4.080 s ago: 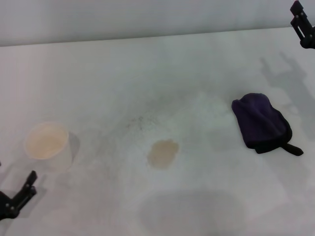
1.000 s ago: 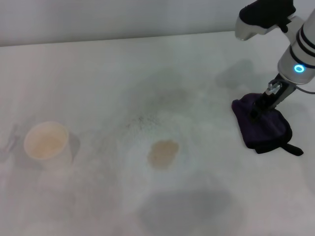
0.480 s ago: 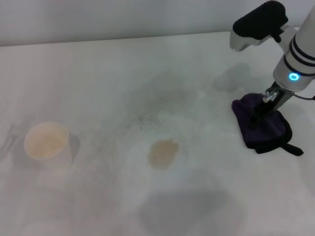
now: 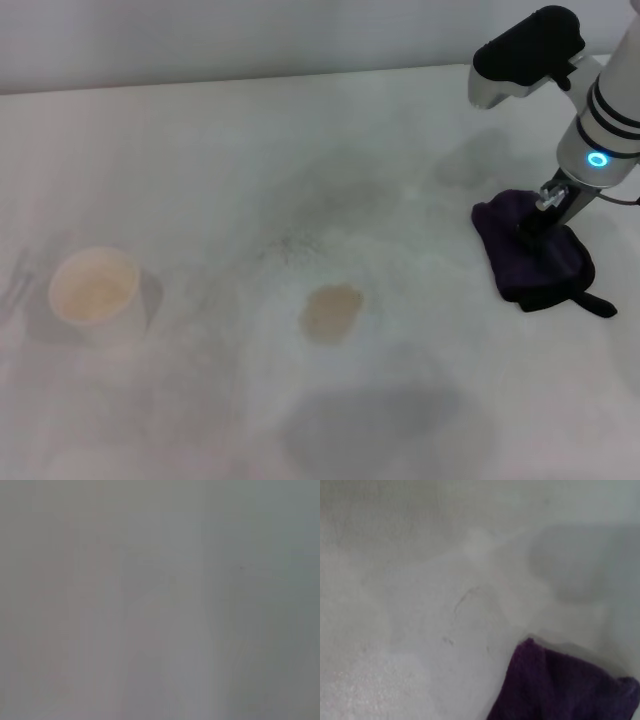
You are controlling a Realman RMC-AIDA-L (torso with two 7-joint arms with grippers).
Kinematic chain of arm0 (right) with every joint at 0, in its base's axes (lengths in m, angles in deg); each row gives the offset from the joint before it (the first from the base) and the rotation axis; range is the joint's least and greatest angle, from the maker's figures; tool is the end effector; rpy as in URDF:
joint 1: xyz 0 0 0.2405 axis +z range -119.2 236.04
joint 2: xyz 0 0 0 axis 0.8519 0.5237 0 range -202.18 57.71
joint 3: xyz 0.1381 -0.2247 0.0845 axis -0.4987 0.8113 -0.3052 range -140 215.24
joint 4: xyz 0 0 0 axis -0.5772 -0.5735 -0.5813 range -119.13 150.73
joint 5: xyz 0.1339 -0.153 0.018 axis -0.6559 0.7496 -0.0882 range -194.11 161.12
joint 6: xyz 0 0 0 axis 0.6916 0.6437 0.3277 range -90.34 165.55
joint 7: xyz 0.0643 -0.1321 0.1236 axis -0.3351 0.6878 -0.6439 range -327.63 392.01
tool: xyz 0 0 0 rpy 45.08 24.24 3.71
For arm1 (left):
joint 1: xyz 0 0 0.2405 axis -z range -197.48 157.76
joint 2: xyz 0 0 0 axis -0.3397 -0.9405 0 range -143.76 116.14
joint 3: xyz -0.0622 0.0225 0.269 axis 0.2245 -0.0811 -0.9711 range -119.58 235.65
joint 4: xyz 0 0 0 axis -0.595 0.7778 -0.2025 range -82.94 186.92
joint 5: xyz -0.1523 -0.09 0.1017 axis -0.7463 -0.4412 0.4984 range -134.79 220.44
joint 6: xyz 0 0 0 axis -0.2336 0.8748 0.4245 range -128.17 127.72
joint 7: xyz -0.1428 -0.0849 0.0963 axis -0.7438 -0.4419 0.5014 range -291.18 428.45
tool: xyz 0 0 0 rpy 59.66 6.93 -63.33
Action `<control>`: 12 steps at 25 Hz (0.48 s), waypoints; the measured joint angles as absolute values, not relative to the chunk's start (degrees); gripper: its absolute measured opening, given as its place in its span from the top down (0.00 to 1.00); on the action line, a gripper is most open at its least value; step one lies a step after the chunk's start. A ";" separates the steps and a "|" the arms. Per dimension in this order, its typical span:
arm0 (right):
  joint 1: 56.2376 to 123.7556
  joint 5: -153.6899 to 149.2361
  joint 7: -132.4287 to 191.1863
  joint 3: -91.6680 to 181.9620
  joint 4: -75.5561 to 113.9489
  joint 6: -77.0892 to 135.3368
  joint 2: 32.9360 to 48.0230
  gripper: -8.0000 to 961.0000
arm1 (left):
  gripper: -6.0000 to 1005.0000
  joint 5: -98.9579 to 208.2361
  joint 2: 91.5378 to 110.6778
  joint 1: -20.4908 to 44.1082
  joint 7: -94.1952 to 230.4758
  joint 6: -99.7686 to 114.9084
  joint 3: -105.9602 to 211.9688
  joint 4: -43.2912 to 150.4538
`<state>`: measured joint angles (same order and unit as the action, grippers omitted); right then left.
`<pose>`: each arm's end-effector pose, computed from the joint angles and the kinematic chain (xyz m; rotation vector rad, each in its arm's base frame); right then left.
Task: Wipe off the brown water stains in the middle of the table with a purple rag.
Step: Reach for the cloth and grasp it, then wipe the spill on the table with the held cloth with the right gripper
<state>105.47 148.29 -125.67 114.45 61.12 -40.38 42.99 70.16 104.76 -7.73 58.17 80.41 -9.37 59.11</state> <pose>0.3040 0.4089 -0.0395 -2.1938 1.1955 -0.8540 -0.3730 0.2996 0.0020 -1.6638 -0.3548 -0.6206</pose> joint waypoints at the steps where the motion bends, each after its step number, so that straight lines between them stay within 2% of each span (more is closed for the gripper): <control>1: 105.42 148.29 -125.68 114.80 61.11 -40.33 43.01 0.72 | 0.11 70.16 104.76 -7.73 58.17 80.41 -9.37 59.11; 5: 105.38 148.30 -125.80 115.56 61.02 -40.26 43.11 0.90 | 0.11 70.16 104.75 -7.73 58.18 80.43 -9.37 59.11; 12: 105.38 145.79 -125.52 119.64 62.50 -41.02 43.52 0.91 | 0.11 70.16 104.75 -7.73 58.18 80.18 -9.37 59.11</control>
